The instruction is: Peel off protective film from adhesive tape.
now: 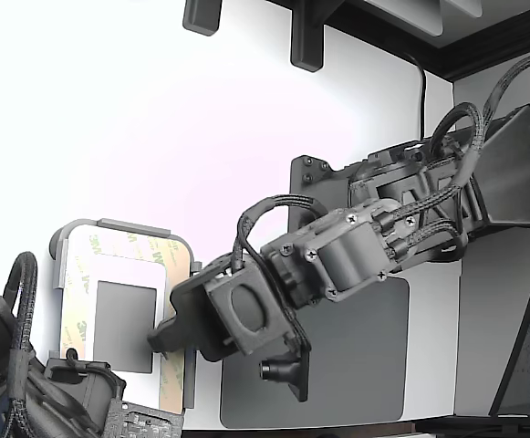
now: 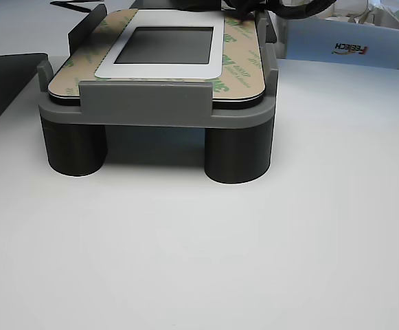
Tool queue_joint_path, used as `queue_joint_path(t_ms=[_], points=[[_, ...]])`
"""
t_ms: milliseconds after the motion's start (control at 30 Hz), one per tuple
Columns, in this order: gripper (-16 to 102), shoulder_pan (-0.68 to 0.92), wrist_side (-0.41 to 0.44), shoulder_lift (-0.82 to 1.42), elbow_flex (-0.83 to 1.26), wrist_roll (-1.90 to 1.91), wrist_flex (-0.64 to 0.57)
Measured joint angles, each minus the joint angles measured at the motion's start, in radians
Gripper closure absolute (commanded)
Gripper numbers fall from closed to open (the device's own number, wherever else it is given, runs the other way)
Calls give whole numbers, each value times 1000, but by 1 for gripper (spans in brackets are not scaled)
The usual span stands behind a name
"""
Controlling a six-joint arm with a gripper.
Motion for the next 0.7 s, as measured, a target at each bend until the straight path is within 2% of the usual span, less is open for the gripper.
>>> queue_joint_path(t_ms=[233,367,500,700], points=[[98,58,25,-17,-9,26,-35],[98,60,-31,-60,-89,2,71],[98,72,-29,-72,-109,-26,130],[96,74,-21,-103,-57,-117,17]])
